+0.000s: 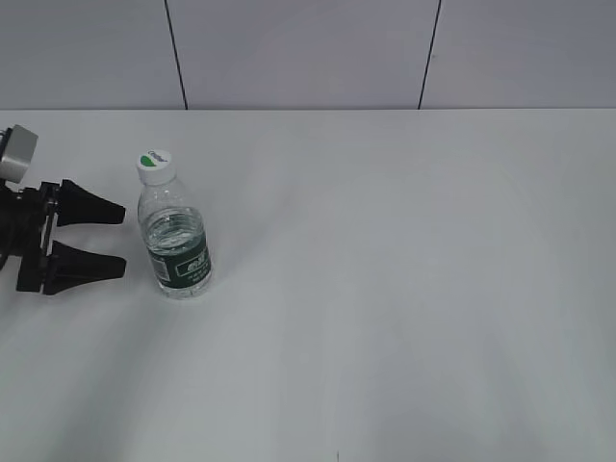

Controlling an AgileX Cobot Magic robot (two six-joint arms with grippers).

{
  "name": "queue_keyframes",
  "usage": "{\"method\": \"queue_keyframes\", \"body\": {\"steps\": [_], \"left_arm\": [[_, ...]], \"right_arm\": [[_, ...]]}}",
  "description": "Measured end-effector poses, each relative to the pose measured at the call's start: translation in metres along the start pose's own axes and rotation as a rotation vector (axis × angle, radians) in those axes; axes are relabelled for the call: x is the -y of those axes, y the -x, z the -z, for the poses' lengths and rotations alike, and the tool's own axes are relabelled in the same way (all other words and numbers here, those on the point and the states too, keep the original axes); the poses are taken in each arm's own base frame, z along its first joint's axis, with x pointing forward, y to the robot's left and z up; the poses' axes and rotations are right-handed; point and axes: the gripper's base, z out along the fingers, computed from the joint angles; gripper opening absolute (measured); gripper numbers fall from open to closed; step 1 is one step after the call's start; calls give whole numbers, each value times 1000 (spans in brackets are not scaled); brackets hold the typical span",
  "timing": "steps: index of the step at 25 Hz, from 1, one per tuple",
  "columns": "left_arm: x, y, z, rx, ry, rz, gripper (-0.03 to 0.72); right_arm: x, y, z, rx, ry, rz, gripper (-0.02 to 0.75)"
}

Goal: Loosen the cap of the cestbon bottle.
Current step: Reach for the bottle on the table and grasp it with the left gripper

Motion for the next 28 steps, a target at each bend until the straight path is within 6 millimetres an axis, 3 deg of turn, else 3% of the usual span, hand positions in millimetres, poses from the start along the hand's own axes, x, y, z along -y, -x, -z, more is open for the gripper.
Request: {"method": "queue_keyframes", "body": {"steps": [28], "left_arm": [[23, 18, -49, -8, -145, -108, 683]], "right_arm": [[0, 0, 0, 0, 0, 0, 373]]}}
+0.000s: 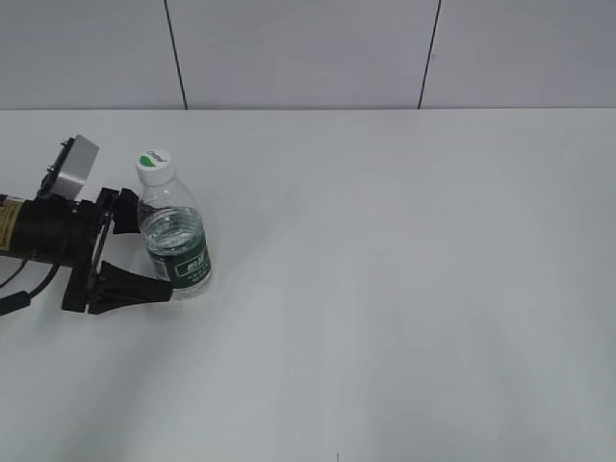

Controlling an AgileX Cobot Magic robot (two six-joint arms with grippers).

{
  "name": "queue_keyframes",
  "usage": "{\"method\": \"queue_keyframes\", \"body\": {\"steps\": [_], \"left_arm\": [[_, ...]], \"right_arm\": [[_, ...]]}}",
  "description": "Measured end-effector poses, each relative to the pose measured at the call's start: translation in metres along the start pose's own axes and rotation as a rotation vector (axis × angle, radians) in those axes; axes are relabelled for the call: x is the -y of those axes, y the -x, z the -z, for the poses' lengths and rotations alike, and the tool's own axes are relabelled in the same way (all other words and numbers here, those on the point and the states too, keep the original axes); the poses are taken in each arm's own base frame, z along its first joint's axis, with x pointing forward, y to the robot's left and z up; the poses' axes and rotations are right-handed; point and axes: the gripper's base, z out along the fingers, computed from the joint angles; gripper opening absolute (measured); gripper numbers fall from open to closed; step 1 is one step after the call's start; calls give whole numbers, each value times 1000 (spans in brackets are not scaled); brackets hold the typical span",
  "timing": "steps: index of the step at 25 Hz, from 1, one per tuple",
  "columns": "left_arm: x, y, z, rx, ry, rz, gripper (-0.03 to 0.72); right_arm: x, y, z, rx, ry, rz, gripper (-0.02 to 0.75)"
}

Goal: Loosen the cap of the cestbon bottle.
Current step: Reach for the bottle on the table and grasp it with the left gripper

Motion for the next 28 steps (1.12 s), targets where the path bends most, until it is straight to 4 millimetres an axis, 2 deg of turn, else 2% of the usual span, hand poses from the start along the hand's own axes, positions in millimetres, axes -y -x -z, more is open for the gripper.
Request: {"method": "queue_keyframes", "body": {"steps": [15, 19, 28], "left_arm": [[-3, 4, -8, 38, 32, -35, 648], [-3, -2, -13, 40, 26, -28, 629], [-3, 4, -24, 51, 16, -53, 609]], "right_arm": [[0, 0, 0, 0, 0, 0, 373], [0, 0, 0, 0, 0, 0, 373], [0, 0, 0, 0, 0, 0, 373]]}}
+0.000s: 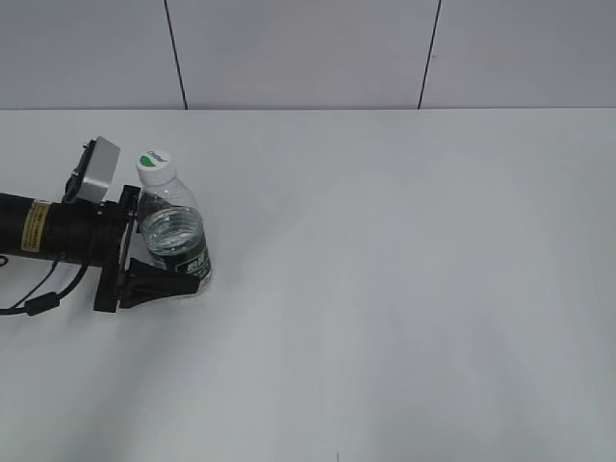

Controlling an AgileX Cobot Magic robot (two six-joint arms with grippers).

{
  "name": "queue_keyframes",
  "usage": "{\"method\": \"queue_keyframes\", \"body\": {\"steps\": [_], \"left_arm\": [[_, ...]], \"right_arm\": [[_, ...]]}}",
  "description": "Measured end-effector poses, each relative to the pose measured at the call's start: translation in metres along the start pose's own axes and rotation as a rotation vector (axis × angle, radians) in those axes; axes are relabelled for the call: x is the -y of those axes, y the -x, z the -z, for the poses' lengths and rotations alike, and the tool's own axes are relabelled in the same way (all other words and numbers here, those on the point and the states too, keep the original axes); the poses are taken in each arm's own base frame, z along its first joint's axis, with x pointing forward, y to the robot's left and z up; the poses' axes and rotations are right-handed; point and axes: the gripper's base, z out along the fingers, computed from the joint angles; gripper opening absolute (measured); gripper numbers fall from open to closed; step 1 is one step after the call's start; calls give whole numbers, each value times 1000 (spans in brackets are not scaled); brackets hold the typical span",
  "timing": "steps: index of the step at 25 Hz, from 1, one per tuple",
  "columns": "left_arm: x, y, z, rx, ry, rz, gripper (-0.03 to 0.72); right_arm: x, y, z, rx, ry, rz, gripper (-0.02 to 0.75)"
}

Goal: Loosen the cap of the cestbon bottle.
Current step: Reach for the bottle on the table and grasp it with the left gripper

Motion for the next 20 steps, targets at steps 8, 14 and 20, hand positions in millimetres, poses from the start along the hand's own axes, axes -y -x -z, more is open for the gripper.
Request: {"method": "queue_keyframes", "body": {"steps": [8, 14, 20], "left_arm": [[0, -3, -7, 13, 1, 3, 591], [0, -3, -8, 16, 5, 6, 548], [0, -3, -8, 19, 10, 6, 412]], "right_arm": [[0, 0, 0, 0, 0, 0, 373], [0, 0, 0, 0, 0, 0, 373], [0, 0, 0, 0, 0, 0, 373]]}}
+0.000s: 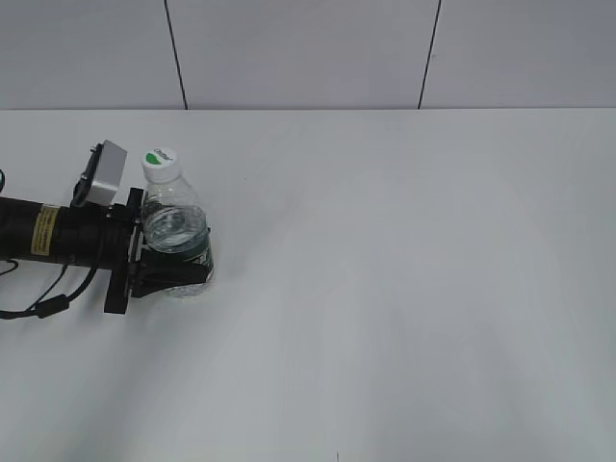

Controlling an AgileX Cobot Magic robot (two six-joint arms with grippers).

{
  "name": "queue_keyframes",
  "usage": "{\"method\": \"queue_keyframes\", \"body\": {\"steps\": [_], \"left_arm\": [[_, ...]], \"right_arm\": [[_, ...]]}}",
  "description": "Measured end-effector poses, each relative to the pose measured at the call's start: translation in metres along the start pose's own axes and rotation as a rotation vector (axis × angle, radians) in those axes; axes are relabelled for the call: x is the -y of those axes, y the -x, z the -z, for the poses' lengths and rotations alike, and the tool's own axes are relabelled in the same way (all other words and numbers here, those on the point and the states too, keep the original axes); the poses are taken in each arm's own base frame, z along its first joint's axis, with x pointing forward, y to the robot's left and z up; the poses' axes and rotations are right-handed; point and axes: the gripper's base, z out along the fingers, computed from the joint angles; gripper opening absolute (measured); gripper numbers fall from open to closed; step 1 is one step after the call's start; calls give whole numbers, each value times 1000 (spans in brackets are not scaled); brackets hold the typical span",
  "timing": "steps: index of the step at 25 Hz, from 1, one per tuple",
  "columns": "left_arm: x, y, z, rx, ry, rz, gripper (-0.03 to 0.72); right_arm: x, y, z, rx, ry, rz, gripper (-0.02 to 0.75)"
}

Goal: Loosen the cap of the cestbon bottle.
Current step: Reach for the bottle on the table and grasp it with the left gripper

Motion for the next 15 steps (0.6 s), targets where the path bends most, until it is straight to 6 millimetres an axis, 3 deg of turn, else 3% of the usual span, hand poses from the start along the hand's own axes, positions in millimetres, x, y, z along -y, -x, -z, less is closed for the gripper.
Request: {"method": "queue_keyframes", "body": {"steps": [15], "left_arm": [[0, 0, 0, 1, 1, 0, 412]], "right_arm": [[0, 0, 0, 0, 0, 0, 373]]}}
